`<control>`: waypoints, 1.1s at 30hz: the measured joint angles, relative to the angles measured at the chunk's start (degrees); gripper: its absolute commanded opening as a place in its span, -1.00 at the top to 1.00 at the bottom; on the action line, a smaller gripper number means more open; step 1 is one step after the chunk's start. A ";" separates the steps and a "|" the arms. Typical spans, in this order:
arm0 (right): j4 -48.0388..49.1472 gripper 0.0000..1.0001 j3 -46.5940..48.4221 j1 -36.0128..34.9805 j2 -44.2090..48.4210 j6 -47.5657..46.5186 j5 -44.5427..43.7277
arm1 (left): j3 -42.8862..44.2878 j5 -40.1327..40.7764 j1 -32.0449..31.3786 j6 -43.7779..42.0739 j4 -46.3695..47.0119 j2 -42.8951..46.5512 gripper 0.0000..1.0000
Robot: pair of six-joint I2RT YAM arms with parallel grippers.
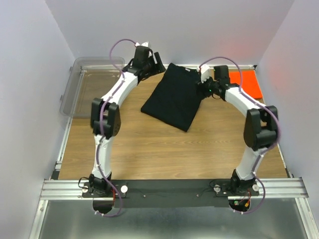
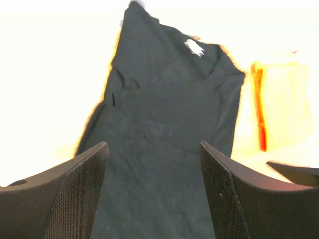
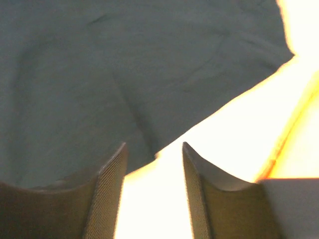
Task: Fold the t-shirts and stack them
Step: Fold the tshirt
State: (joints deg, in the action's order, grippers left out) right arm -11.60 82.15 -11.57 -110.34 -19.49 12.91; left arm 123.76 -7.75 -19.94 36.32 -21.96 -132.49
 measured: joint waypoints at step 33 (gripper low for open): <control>2.12 -0.26 -27.26 -24.48 11.82 -18.08 -7.02 | -57.86 6.75 -0.44 17.97 13.42 25.55 -0.49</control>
State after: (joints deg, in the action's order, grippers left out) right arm -9.47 54.89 -36.05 -98.52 -37.56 5.89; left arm 65.91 -0.99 -20.38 54.28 -8.54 -106.94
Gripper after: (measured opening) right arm 0.674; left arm 0.783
